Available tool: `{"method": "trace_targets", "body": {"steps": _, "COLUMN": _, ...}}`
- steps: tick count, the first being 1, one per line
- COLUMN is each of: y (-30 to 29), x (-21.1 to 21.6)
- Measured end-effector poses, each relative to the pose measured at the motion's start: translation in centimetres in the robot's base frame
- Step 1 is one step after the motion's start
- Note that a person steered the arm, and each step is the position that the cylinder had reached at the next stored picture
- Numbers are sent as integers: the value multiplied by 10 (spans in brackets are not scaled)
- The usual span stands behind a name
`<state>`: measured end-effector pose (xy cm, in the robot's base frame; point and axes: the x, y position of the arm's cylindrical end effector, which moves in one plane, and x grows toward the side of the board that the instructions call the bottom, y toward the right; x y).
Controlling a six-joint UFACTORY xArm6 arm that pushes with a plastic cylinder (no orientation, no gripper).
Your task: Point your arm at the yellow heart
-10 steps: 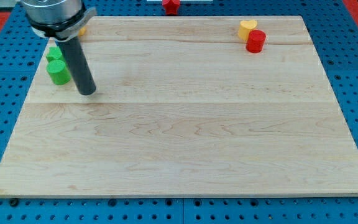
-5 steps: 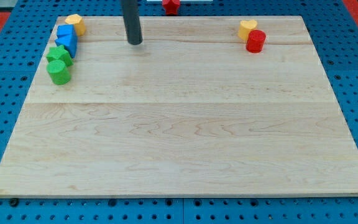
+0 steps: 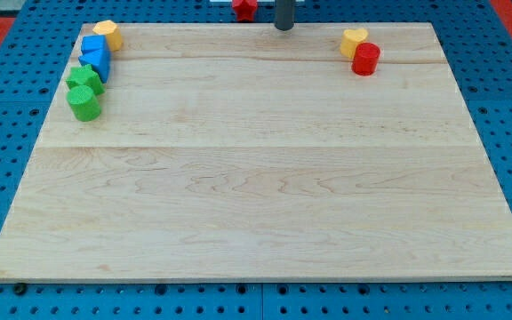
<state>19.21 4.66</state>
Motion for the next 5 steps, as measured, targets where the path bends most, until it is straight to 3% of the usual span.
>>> {"method": "trace_targets", "body": {"steps": 1, "y": 13, "x": 0}}
{"method": "trace_targets", "body": {"steps": 3, "y": 138, "x": 2}}
{"method": "trace_targets", "body": {"steps": 5, "y": 117, "x": 63}}
